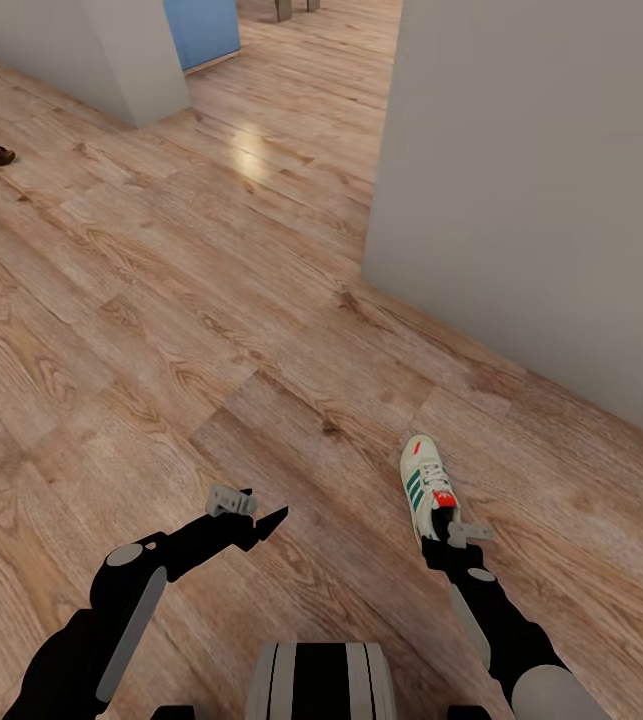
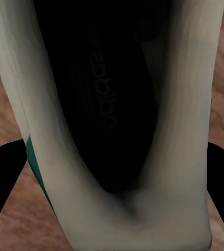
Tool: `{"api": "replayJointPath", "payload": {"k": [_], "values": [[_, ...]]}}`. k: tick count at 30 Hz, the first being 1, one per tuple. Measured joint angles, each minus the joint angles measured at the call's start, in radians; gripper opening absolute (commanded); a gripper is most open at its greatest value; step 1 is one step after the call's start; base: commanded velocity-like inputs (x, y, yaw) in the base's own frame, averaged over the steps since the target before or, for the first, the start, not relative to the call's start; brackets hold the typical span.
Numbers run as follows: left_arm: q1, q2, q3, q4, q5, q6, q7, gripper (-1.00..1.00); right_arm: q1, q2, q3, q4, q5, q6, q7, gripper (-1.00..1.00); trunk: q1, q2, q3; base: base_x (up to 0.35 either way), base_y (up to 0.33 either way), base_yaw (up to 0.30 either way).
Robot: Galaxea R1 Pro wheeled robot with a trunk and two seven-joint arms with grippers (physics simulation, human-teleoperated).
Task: Pick up the two gym shoes and the two sandals from the corridor floor and place them onto the hallstand (shoe rack) in the corridor, making sure they are on the rack and not on the floor. Arrange them so the two gym shoes are next to each other and the two sandals are next to each other.
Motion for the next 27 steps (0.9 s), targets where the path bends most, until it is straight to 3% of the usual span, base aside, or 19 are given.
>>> {"api": "replayJointPath", "payload": {"k": [15,27], "values": [[0.0,0.001,0.001,-0.001,0.0,0.0,0.001,1.0,0.0,0.0,0.0,0.0,-0.002,-0.001,0.001,-1.0,0.0,0.0,0.0,0.0,0.0,0.0],[0.0,0.003,0.004,-0.001,0.0,0.0,0.003,1.0,0.0,0.0,0.0,0.0,-0.002,-0.002,0.001,-1.0,-0.005,0.003,0.046,0.0,0.0,0.0]]}}
